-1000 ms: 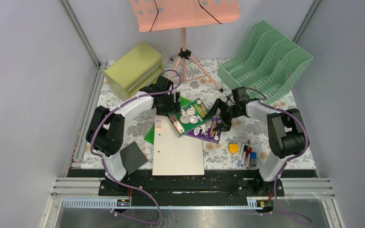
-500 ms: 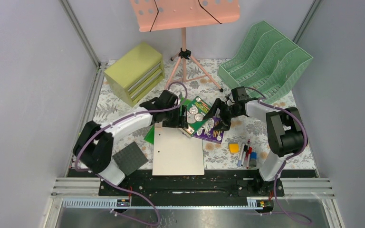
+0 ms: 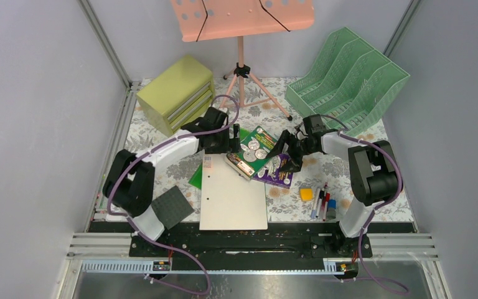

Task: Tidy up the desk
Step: Pick up the notebook from the folder.

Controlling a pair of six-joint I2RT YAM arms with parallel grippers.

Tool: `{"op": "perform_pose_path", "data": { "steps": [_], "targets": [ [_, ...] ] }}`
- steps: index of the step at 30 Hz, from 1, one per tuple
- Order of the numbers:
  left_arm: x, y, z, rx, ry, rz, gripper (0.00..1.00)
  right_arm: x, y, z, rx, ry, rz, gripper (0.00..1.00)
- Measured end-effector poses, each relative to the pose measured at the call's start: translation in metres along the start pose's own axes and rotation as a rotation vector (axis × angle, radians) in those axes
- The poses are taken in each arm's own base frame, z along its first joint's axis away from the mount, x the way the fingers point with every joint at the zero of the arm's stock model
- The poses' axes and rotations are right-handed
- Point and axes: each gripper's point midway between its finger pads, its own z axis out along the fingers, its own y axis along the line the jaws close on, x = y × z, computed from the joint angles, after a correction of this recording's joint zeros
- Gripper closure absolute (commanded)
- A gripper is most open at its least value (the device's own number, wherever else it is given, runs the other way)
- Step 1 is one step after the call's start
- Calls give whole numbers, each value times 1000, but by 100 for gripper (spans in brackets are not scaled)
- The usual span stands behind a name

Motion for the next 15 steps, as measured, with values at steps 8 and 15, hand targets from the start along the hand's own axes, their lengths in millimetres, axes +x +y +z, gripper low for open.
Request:
{"op": "perform_pose_path", "data": {
  "steps": [8,15],
  "targets": [
    [-1,2,45,3,83,30,33,-1,0,4,-4,9,17,24],
    [5,-6,45,76,80,29,48,0,1,12,-24,61,44,31]
  ]
}}
